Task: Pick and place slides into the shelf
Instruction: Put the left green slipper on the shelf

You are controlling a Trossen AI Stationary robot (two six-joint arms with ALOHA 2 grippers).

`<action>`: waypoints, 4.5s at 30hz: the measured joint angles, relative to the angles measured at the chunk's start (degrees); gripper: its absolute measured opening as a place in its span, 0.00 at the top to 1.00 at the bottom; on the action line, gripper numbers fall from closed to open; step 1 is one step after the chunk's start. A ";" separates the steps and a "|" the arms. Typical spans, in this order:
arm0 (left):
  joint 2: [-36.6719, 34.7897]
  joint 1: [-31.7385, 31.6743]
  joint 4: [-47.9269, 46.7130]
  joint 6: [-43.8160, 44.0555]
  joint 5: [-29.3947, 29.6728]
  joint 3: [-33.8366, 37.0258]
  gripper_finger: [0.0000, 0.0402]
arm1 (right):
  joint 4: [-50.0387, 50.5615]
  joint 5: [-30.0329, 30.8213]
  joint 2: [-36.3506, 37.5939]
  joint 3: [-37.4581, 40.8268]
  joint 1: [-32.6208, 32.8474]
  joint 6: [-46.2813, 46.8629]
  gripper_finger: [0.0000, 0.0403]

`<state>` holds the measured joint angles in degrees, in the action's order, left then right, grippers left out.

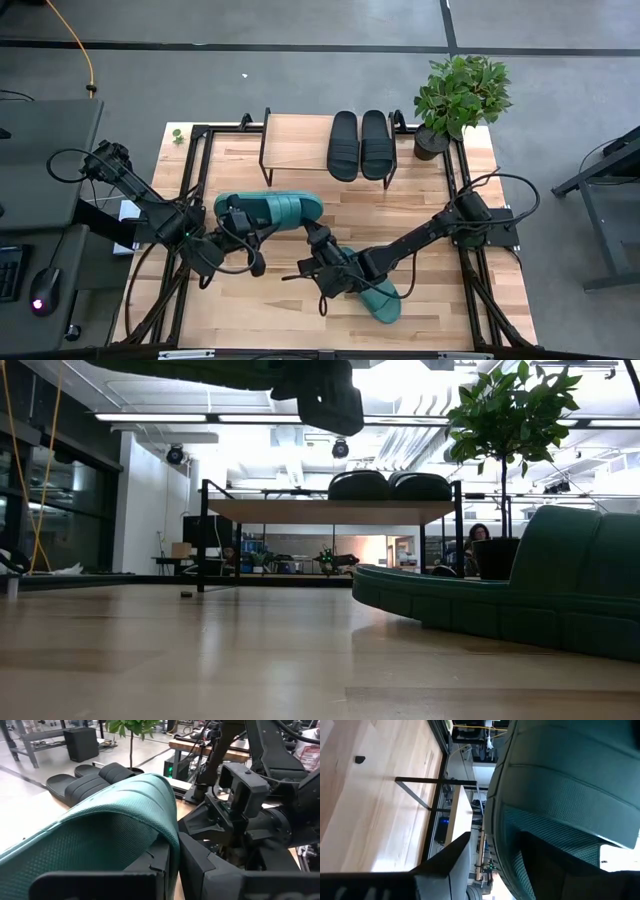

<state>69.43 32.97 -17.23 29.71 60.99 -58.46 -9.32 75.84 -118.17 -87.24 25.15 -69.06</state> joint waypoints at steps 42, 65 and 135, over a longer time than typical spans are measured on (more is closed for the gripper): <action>0.00 0.09 -4.17 -13.73 -1.90 -0.11 0.89 | -1.20 -0.47 1.22 0.00 0.10 5.62 1.00; 0.04 0.63 -9.53 -22.45 -2.95 -0.09 0.48 | 19.26 -7.08 10.96 0.00 2.27 29.88 1.00; 1.72 9.99 -18.03 -26.22 -2.88 -0.01 0.50 | 49.03 -25.53 27.52 -0.07 12.74 64.46 1.00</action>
<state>71.15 42.96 -35.25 3.49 58.11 -58.46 39.71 50.31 -90.65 -87.31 37.89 -4.60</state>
